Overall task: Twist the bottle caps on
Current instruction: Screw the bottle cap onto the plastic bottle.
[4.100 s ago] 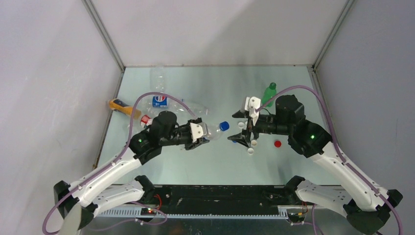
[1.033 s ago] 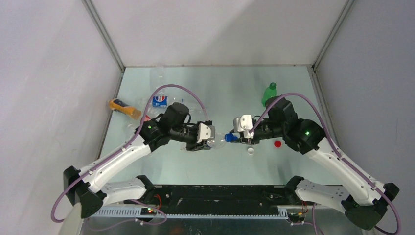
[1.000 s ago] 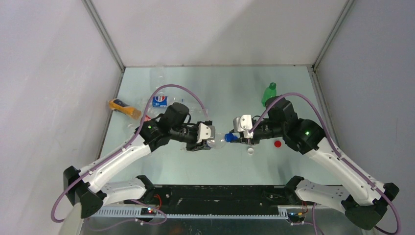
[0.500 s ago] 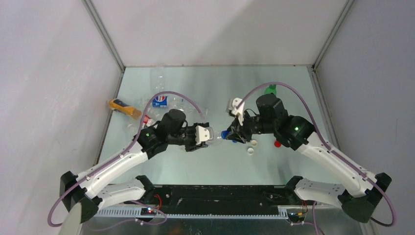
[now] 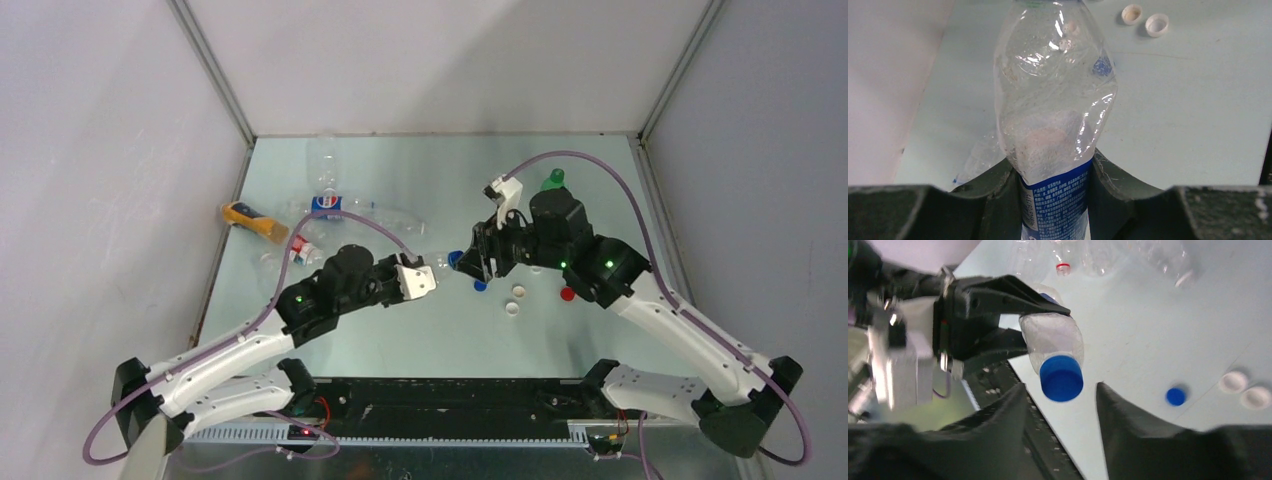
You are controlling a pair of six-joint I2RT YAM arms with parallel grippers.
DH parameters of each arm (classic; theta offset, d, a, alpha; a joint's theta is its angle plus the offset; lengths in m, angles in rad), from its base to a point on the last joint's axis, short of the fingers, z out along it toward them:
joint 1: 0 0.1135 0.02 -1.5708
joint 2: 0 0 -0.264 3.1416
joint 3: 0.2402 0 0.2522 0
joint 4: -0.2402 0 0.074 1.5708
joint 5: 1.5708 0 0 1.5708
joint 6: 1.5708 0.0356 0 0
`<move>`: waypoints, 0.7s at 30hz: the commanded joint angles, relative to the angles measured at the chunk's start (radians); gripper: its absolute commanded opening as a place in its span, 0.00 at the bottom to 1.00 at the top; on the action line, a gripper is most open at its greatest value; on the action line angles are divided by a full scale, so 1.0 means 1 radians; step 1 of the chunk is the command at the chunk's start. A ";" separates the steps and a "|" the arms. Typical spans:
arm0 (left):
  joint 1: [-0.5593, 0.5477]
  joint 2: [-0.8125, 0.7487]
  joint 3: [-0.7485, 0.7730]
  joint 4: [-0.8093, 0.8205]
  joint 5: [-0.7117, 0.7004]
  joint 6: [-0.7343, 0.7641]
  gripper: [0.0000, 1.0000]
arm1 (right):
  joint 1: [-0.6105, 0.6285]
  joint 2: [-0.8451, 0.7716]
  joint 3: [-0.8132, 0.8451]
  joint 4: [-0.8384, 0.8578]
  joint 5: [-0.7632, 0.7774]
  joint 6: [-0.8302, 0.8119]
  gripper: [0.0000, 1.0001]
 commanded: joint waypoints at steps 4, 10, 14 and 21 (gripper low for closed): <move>0.085 -0.016 0.105 -0.108 0.308 -0.060 0.05 | -0.012 -0.141 0.020 -0.015 -0.202 -0.618 0.67; 0.106 0.047 0.199 -0.250 0.536 -0.010 0.07 | -0.010 -0.178 0.020 -0.172 -0.337 -0.957 0.67; 0.106 0.100 0.250 -0.323 0.591 0.045 0.07 | 0.002 -0.175 0.020 -0.174 -0.355 -0.995 0.65; 0.107 0.145 0.290 -0.355 0.595 0.080 0.07 | 0.042 -0.150 0.020 -0.125 -0.382 -0.995 0.62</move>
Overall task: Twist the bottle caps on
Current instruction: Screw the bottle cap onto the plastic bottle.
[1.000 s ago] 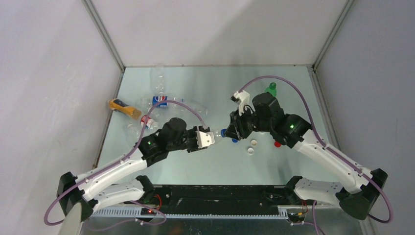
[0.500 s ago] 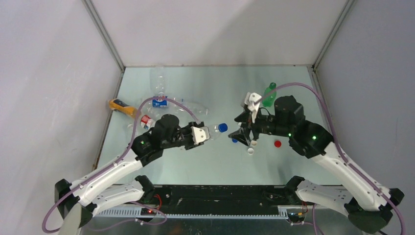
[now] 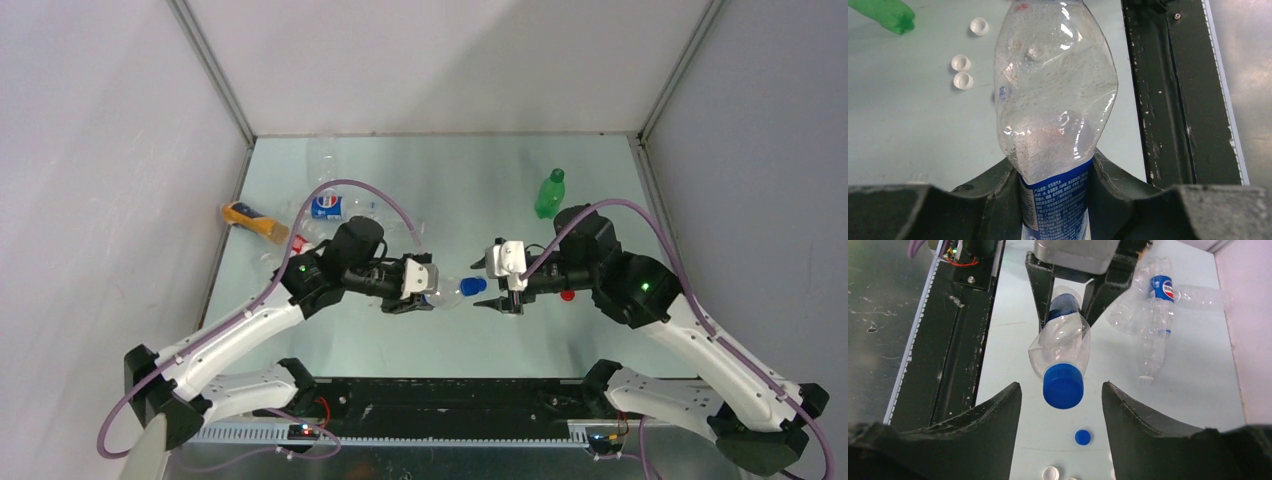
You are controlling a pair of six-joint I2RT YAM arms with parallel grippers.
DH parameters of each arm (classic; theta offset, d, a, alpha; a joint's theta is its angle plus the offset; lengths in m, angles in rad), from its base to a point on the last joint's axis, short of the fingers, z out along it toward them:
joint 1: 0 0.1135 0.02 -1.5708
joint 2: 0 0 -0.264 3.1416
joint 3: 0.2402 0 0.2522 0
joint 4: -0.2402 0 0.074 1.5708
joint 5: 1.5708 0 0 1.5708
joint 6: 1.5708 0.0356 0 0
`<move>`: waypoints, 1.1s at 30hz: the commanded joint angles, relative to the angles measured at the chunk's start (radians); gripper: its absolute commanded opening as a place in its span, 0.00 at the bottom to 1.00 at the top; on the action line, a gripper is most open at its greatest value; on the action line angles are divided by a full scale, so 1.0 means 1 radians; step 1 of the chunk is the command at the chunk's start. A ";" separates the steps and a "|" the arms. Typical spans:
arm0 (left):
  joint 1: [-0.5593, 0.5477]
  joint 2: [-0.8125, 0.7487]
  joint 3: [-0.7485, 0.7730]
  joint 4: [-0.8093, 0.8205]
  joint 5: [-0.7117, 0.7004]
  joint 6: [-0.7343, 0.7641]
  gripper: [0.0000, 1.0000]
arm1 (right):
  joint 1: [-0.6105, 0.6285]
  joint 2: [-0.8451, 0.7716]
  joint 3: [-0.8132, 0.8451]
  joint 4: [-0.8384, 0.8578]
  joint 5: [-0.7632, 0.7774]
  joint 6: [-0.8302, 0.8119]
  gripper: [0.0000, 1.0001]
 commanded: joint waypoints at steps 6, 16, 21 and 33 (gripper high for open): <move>0.005 0.006 0.056 -0.023 0.057 0.043 0.06 | 0.020 0.030 0.019 0.023 -0.052 -0.050 0.52; 0.006 0.003 0.054 -0.021 0.069 0.048 0.06 | 0.020 0.049 0.019 -0.002 -0.050 -0.046 0.40; 0.003 -0.004 0.034 0.029 0.020 0.011 0.06 | 0.026 0.067 0.029 0.016 0.003 0.047 0.07; -0.125 -0.139 -0.232 0.600 -0.540 -0.085 0.07 | 0.033 0.214 0.077 0.086 0.480 1.106 0.00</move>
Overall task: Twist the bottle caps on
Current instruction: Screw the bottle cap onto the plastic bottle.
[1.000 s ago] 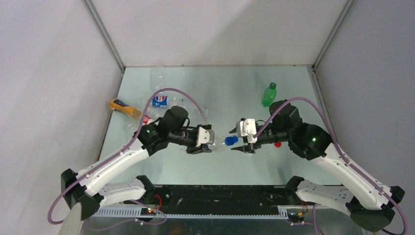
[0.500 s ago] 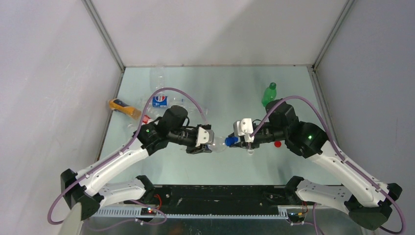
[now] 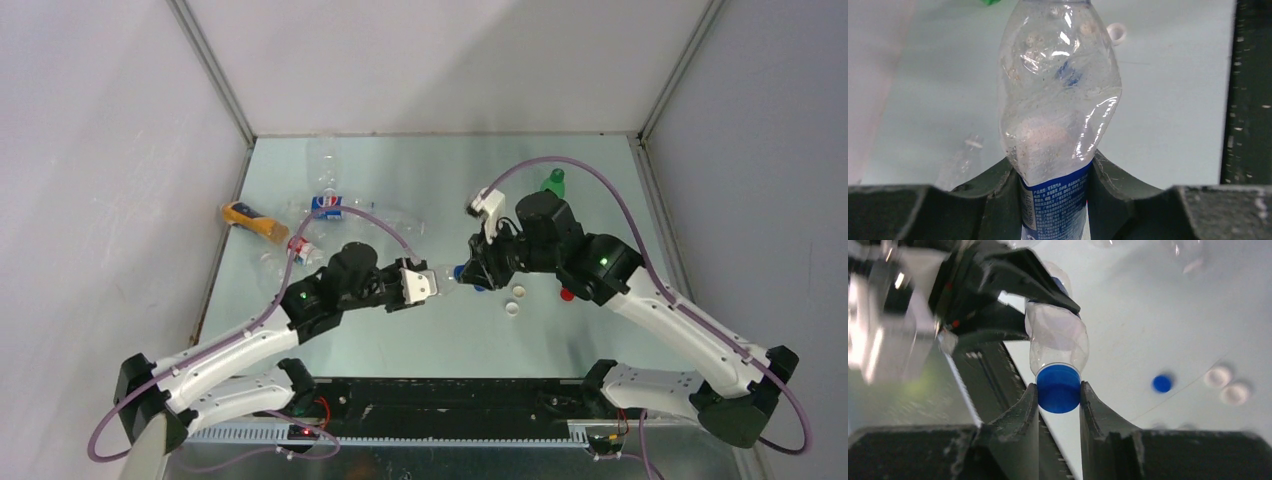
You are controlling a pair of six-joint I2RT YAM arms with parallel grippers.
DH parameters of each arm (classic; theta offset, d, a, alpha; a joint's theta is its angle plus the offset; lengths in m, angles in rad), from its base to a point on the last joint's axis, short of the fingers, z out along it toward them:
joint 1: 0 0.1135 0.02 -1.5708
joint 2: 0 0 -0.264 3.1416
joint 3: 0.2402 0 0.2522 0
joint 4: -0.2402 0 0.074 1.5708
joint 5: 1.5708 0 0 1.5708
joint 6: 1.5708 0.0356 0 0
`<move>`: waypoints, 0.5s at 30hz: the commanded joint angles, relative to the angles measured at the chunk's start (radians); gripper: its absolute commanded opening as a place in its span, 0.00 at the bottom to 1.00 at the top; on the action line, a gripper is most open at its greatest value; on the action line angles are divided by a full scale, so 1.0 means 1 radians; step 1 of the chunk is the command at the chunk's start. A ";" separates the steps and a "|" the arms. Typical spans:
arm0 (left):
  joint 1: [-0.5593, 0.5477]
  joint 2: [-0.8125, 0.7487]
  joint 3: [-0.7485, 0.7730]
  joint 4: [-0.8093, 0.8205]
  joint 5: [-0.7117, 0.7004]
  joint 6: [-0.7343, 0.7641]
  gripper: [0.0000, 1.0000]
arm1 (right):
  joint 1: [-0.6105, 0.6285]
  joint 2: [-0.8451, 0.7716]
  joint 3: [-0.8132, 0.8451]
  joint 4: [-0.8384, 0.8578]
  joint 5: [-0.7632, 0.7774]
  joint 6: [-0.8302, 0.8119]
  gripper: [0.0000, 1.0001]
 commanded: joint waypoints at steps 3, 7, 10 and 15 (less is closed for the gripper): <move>-0.109 -0.047 -0.065 0.407 -0.393 -0.016 0.07 | -0.011 0.054 -0.003 0.086 0.225 0.652 0.00; -0.153 -0.054 -0.111 0.487 -0.547 -0.003 0.08 | -0.026 0.048 -0.005 0.091 0.305 0.725 0.00; -0.163 -0.048 -0.118 0.474 -0.625 -0.001 0.08 | -0.028 0.017 -0.008 0.112 0.339 0.720 0.02; -0.131 -0.057 -0.097 0.332 -0.593 -0.033 0.06 | -0.034 -0.054 -0.042 0.229 0.288 0.389 0.54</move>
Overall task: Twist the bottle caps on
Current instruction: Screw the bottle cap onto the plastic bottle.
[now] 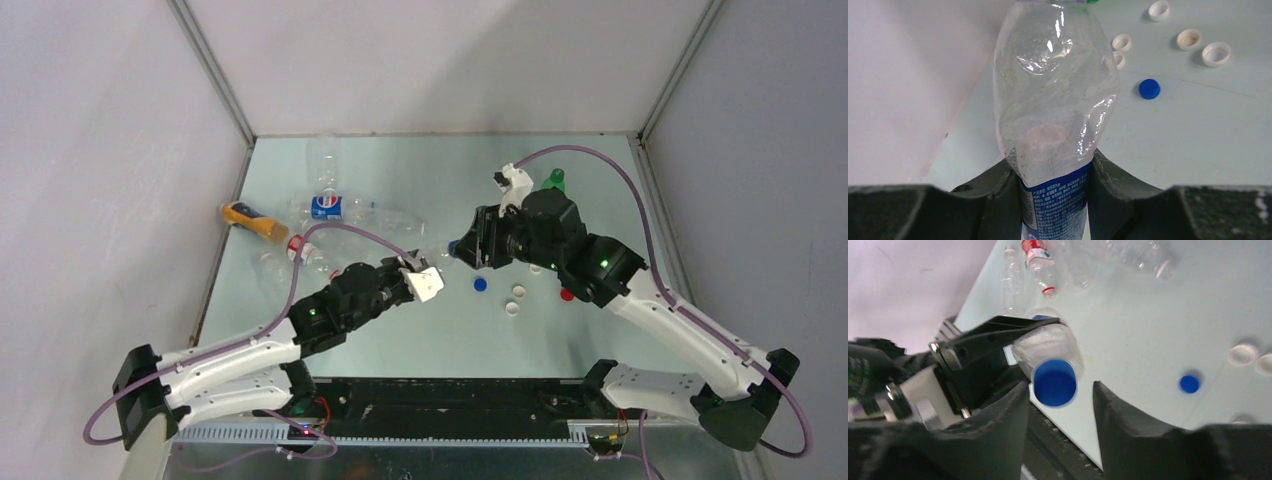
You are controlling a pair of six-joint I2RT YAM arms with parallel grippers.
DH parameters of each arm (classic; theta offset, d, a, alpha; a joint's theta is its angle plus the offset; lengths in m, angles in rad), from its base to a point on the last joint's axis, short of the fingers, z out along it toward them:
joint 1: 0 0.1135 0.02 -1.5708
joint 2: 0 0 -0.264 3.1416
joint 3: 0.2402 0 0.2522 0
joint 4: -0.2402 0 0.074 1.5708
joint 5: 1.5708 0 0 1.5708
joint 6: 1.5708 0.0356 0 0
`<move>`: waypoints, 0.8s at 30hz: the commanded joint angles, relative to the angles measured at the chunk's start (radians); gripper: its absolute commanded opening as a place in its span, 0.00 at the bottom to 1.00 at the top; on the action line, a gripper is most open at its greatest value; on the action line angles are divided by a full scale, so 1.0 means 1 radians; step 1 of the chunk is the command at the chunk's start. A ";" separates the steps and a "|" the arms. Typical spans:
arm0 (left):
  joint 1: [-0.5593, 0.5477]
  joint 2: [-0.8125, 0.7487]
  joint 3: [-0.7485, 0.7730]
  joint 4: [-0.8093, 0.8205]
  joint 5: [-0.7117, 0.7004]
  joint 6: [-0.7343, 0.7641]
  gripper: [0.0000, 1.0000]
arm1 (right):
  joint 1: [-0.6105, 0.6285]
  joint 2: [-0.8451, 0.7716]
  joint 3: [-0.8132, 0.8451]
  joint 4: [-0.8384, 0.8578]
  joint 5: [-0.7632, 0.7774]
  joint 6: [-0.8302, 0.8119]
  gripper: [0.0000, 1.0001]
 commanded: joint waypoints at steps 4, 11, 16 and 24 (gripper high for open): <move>0.138 -0.038 0.106 -0.175 0.228 -0.102 0.06 | -0.021 -0.130 -0.040 0.086 -0.124 -0.591 0.69; 0.235 0.008 0.227 -0.360 0.658 -0.064 0.07 | -0.027 -0.180 -0.042 -0.067 -0.387 -1.113 0.74; 0.237 0.075 0.302 -0.464 0.786 -0.009 0.07 | -0.027 -0.175 -0.042 -0.076 -0.464 -1.192 0.72; 0.237 0.107 0.340 -0.507 0.823 0.027 0.08 | -0.026 -0.164 -0.042 -0.053 -0.531 -1.184 0.59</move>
